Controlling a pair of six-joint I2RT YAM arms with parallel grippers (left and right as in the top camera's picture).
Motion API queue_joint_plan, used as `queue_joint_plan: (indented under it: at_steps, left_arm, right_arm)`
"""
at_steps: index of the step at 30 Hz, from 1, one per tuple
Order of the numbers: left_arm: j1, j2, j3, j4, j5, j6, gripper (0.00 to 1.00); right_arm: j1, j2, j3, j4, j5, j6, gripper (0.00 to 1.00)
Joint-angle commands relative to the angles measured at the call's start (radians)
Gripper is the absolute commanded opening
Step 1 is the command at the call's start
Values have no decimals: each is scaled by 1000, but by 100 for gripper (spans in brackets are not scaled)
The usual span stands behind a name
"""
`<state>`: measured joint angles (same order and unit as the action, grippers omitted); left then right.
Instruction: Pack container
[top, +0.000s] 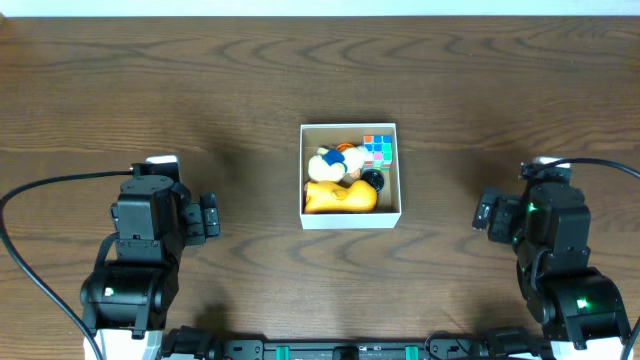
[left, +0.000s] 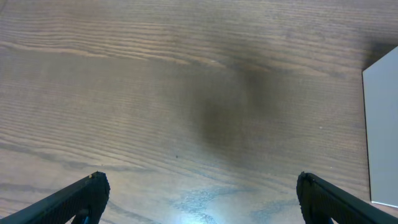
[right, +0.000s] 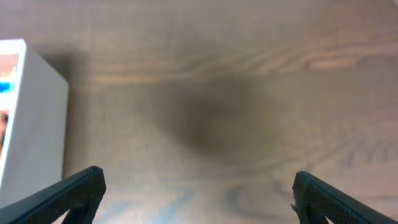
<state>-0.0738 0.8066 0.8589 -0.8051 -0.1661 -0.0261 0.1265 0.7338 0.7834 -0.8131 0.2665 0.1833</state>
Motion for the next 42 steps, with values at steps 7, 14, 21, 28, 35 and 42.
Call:
queue_joint_plan:
  at_steps: [7, 14, 21, 28, 35, 42]
  left_arm:
    - [3, 3, 3, -2, -23, -5, 98]
    - [3, 3, 3, -2, -23, -6, 98]
    - [3, 3, 3, -2, -23, -5, 98]
    - [3, 3, 3, -2, -23, -5, 98]
    - [3, 3, 3, -2, -23, -6, 98]
    - [3, 3, 3, -2, -23, -6, 98]
  right_arm:
    - [-32, -259, -95, 39, -95, -63, 99]
    - [-90, -516, -383, 308, -189, -77, 99]
    - [-97, -584, -600, 735, -189, -207, 99]
    - [-102, -609, -758, 918, -195, -252, 99]
    - [-133, -726, -778, 771, -214, -248, 99]
    - [-143, -729, -778, 741, -245, -229, 99]
